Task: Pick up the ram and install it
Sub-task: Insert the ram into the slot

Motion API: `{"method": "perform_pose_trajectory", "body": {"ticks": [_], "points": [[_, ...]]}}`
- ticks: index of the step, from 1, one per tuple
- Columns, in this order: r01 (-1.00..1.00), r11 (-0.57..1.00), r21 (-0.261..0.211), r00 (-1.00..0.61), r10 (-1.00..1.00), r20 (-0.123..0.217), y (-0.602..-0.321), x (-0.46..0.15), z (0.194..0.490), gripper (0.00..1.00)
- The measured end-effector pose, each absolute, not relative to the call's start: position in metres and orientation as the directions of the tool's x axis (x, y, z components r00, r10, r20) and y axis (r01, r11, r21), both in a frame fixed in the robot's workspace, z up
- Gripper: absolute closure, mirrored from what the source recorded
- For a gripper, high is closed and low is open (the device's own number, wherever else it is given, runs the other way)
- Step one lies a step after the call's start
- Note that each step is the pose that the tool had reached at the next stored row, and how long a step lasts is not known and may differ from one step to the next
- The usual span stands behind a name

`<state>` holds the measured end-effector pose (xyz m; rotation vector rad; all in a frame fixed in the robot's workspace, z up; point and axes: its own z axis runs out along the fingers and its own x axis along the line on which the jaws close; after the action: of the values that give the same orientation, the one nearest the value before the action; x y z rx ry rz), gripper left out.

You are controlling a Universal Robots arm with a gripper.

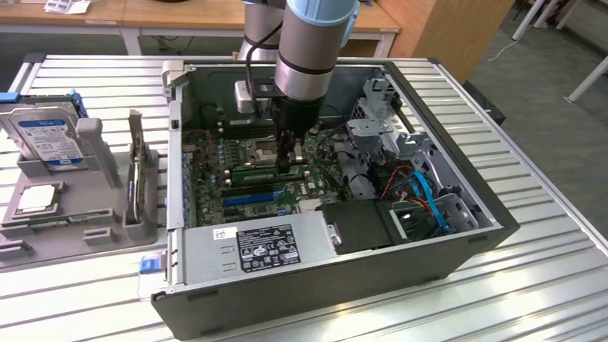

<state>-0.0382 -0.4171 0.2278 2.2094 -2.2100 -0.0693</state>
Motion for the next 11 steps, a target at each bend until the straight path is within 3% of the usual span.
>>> {"method": "perform_pose_trajectory", "body": {"ticks": [1, 2, 11], "points": [[-0.999, 0.000, 0.043, -0.001, -1.000, -0.020, -0.4171, -0.0382, 0.2279, 0.82], [-0.999, 0.000, 0.043, -0.001, -1.000, -0.020, -0.4171, -0.0382, 0.2279, 0.75], [-0.999, 0.000, 0.043, -0.001, -1.000, -0.020, -0.4171, -0.0382, 0.2306, 0.75]]}}
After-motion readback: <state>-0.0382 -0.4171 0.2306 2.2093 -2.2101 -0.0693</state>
